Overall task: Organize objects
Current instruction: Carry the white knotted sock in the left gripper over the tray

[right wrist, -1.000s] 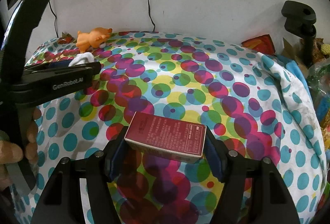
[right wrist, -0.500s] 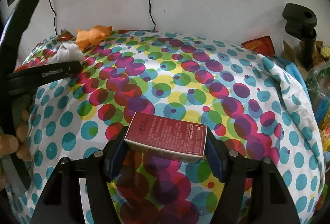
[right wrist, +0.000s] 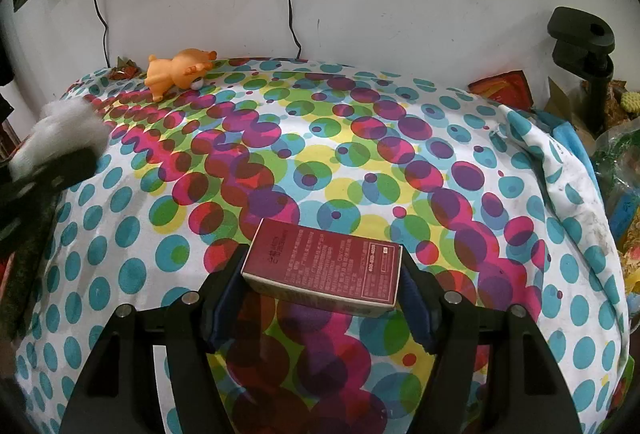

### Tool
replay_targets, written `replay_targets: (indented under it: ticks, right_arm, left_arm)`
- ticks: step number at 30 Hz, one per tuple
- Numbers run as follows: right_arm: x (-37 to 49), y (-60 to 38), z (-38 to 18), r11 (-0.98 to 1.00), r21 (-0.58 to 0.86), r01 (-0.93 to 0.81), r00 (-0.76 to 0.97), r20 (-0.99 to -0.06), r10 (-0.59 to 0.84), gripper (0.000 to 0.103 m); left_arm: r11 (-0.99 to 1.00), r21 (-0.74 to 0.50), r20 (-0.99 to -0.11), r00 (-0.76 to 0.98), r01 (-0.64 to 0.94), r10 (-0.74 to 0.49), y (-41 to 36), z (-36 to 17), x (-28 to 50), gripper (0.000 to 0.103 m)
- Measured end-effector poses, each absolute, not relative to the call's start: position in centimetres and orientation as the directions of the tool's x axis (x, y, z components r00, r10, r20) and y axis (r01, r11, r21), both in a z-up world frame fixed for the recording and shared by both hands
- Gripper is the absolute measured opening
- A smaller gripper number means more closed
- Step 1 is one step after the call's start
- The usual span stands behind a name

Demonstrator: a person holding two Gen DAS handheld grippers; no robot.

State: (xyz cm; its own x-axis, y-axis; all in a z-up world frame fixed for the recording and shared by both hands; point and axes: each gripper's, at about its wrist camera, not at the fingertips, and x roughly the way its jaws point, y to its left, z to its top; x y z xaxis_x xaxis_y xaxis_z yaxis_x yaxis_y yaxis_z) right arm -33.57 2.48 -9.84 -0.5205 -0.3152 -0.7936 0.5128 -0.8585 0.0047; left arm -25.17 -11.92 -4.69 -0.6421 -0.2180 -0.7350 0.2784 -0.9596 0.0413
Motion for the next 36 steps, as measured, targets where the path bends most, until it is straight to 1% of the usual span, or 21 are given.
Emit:
replay_targets:
  ticks: [4, 8, 12, 17, 26, 30, 32, 34, 35, 36]
  right_arm:
    - [-33.5, 2.4, -9.9, -0.858, 0.005, 0.513, -0.520, -0.794, -0.316, 0.067]
    - [-33.5, 2.4, -9.9, -0.859, 0.005, 0.513, -0.520, -0.793, -0.315, 0.067]
    - [-33.5, 2.4, -9.9, -0.859, 0.004, 0.513, -0.521, -0.794, -0.315, 0.067]
    - [-33.5, 2.4, -9.9, -0.858, 0.005, 0.514, -0.520, -0.794, -0.316, 0.067]
    - [-33.6, 2.4, -10.0, -0.858, 0.009, 0.514, -0.518, -0.793, -0.319, 0.068]
    - [-33.6, 2.5, -10.0, -0.856, 0.009, 0.517, -0.517, -0.793, -0.322, 0.067]
    - [-33.6, 2.6, -10.0, -0.854, 0.008, 0.520, -0.519, -0.791, -0.323, 0.063]
    - [-33.5, 2.5, -9.9, -0.853, 0.000, 0.522, -0.525, -0.788, -0.321, 0.063]
    - [-33.4, 2.5, -9.9, -0.852, -0.004, 0.523, -0.528, -0.786, -0.321, 0.063]
    - [-33.3, 2.4, -9.8, -0.853, -0.003, 0.523, -0.529, -0.785, -0.322, 0.063]
  left_arm:
    - [-0.955, 0.023, -0.734, -0.644, 0.296, -0.217, -12.6, -4.1, -21.1, 0.024]
    - [-0.931, 0.002, -0.742, -0.624, 0.364, -0.246, -15.3, -3.3, -16.6, 0.024]
    - [-0.913, 0.088, -0.723, -0.604, 0.399, -0.334, -17.2, -2.5, -12.7, 0.024]
    - [-0.894, 0.101, -0.730, -0.578, 0.437, -0.365, -20.0, -2.3, -8.9, 0.024]
    - [-0.845, 0.139, -0.736, -0.517, 0.517, -0.437, -24.8, -3.1, -5.8, 0.026]
    - [-0.840, 0.117, -0.749, -0.508, 0.530, -0.425, -26.3, -3.9, -5.2, 0.027]
    - [-0.848, 0.104, -0.754, -0.514, 0.520, -0.408, -26.6, -4.2, -5.1, 0.027]
    - [-0.852, 0.112, -0.752, -0.518, 0.511, -0.409, -26.6, -4.3, -5.0, 0.032]
    - [-0.855, 0.127, -0.747, -0.518, 0.503, -0.416, -26.5, -4.4, -5.0, 0.033]
    - [-0.854, 0.147, -0.742, -0.516, 0.498, -0.429, -26.3, -4.5, -4.9, 0.036]
